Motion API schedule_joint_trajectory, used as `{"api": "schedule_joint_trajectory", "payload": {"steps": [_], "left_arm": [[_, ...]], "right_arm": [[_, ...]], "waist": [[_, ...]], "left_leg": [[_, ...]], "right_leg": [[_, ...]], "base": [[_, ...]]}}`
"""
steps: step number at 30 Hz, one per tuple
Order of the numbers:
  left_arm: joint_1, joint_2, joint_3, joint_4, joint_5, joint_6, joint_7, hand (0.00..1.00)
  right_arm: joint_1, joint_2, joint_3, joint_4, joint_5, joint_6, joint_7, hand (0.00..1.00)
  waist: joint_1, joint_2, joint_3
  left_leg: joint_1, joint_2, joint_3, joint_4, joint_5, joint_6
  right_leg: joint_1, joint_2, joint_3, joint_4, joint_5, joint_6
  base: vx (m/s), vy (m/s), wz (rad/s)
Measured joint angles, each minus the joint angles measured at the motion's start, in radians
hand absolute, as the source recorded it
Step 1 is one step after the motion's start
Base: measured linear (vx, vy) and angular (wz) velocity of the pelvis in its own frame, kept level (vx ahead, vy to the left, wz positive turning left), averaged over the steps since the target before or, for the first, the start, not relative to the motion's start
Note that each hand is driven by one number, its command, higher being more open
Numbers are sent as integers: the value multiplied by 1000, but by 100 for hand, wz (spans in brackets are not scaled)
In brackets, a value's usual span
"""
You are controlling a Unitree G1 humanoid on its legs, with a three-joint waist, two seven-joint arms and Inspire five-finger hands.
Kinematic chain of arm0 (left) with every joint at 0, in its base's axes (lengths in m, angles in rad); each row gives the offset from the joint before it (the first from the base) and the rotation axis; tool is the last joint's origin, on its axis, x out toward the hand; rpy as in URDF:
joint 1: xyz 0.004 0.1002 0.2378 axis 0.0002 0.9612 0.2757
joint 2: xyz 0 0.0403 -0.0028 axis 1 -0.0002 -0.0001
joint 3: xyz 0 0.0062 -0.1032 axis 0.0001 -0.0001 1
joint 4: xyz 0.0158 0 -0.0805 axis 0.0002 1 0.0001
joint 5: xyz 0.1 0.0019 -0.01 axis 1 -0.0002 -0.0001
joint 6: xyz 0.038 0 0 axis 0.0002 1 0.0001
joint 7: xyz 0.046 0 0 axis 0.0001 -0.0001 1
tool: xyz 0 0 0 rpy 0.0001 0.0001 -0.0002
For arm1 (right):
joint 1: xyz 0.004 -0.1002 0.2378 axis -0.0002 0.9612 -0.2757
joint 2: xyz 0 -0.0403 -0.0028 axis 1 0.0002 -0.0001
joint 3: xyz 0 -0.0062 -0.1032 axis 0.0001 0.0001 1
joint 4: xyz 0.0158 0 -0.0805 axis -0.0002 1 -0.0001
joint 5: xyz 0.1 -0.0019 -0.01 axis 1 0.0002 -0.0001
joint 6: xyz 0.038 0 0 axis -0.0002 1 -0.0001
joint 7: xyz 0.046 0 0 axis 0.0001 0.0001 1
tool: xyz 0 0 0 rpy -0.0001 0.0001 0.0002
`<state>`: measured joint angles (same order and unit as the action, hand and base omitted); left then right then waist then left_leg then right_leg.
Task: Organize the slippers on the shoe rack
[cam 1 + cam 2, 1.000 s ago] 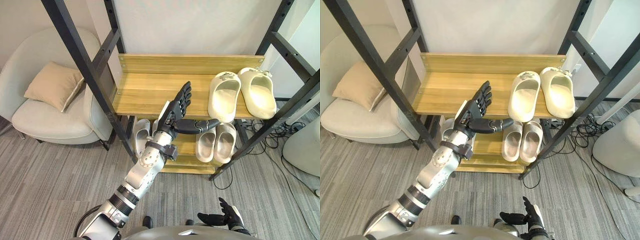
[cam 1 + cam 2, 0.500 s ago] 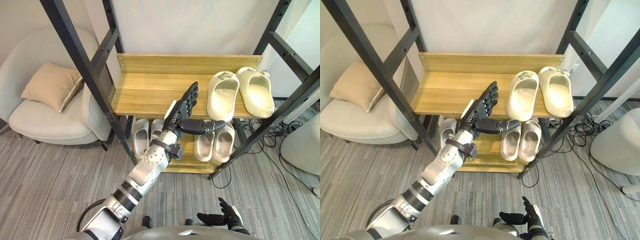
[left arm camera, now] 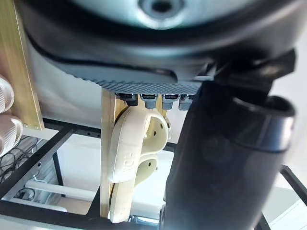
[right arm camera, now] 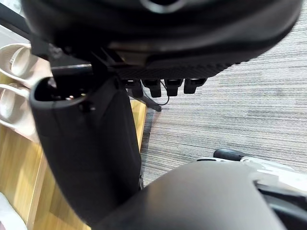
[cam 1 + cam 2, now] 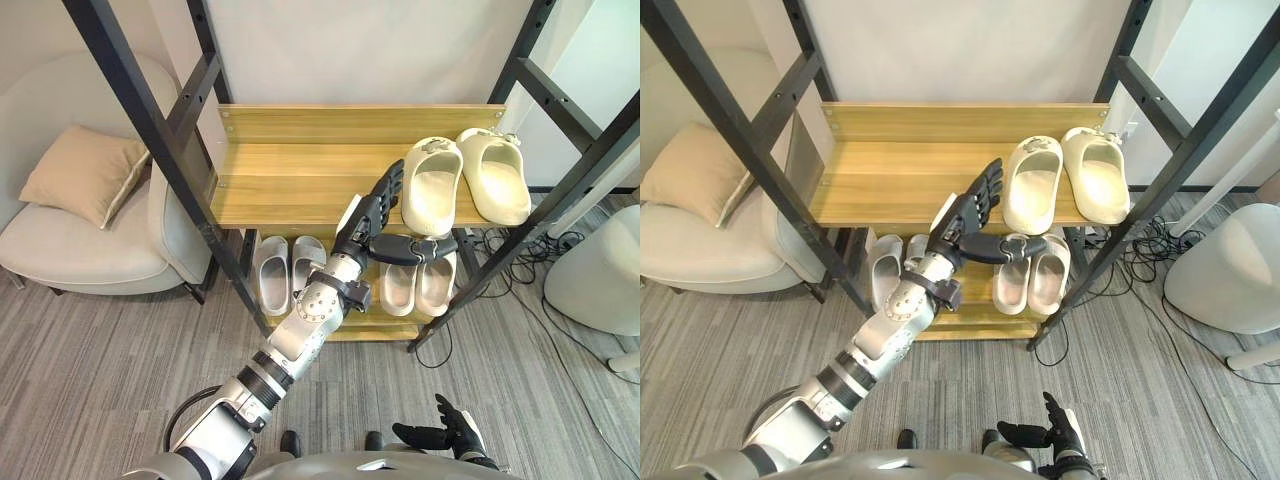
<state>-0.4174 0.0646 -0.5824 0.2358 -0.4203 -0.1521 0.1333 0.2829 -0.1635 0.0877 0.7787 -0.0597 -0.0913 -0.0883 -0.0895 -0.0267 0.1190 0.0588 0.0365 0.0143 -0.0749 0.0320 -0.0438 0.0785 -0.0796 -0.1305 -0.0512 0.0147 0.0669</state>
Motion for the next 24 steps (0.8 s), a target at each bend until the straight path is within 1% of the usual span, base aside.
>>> {"api": "schedule_joint_trajectory", "payload": {"steps": [3,6,13,18,24], "left_arm": [[-31,-34,-11,31,1,-1,-12,100],[-53,-42,-24,49,3,-9,-7,100],[-74,-40,-20,80,33,-35,11,100],[-87,-39,11,95,40,-42,12,100],[-96,-28,21,103,61,-50,13,100]], "right_arm": [[-8,1,0,0,0,0,1,100],[-14,1,0,-1,0,-1,2,100],[-15,6,-10,-5,0,-3,2,100],[-13,7,-11,-19,0,-4,2,100],[-12,14,-29,-20,0,-6,12,100]], "waist": [[-10,-1,8],[-21,-1,15],[-18,-4,26],[-19,-6,35],[-20,-5,36]], "left_leg": [[0,1,5,-4,2,2],[1,2,10,-6,2,2],[-1,4,35,-7,-2,-4],[-6,5,62,-8,-2,-5],[-13,8,75,-10,0,-8]], "right_leg": [[-4,1,4,0,0,0],[-7,5,8,0,0,0],[-30,6,34,15,0,-1],[-47,6,49,16,2,-3],[-62,6,49,17,6,-9]], "base": [[17,5,-4],[7,0,-3],[-9,7,-11],[-35,15,-14],[-15,5,-7]]}}
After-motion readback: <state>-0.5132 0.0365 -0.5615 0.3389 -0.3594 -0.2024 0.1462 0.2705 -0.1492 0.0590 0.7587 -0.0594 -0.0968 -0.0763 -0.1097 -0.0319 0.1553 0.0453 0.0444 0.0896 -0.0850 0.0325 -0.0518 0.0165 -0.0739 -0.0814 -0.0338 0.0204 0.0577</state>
